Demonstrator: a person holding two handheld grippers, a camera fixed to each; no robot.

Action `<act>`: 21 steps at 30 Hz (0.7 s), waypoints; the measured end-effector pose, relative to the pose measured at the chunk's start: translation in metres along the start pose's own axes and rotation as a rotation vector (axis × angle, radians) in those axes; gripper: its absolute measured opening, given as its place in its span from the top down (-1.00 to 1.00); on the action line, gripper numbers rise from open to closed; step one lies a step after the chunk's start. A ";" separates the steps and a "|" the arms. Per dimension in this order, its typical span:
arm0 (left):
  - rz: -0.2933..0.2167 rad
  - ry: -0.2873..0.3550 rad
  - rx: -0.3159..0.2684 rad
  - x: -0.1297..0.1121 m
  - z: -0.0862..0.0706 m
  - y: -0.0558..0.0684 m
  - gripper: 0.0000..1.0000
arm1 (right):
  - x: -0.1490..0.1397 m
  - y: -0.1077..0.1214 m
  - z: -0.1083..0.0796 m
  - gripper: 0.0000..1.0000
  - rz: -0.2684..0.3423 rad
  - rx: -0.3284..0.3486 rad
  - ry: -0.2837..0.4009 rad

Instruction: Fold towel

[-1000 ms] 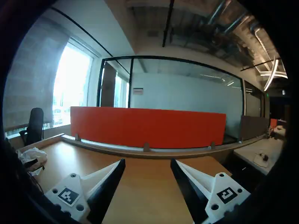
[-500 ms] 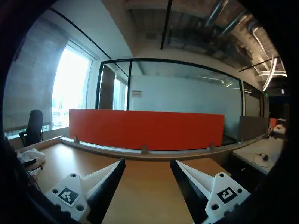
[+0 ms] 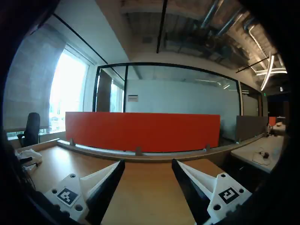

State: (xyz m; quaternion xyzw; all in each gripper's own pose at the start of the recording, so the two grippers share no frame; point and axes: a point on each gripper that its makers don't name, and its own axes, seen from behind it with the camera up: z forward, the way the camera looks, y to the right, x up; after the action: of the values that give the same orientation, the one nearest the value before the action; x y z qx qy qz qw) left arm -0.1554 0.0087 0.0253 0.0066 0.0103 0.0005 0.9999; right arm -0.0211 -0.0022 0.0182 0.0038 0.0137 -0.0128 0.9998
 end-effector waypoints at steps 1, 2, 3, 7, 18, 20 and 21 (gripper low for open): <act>0.000 0.000 0.000 0.000 0.000 0.000 -0.97 | -0.003 0.002 0.000 -0.99 0.006 -0.001 0.003; 0.000 0.000 0.000 0.000 0.000 0.000 -0.97 | -0.006 0.003 0.000 -0.99 0.011 -0.002 0.006; 0.000 0.000 0.000 0.000 0.000 0.001 -0.97 | -0.009 0.005 0.001 -0.99 0.015 -0.003 0.008; 0.000 0.000 0.000 -0.001 0.000 0.001 -0.97 | -0.028 0.011 0.002 -0.99 0.024 -0.007 0.011; -0.001 0.000 0.000 -0.001 0.000 0.002 -0.97 | -0.071 0.024 0.002 -0.99 0.024 -0.038 0.002; -0.001 0.000 0.000 -0.001 0.000 0.002 -0.97 | -0.079 0.026 0.001 -0.99 0.031 -0.033 0.000; -0.001 0.000 0.000 -0.001 0.000 0.002 -0.97 | -0.082 0.027 0.001 -0.99 0.034 -0.032 -0.002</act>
State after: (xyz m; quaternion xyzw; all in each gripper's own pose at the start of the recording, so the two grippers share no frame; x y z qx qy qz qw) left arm -0.1567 0.0106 0.0254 0.0067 0.0105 0.0002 0.9999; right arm -0.1026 0.0265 0.0213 -0.0119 0.0130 0.0044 0.9998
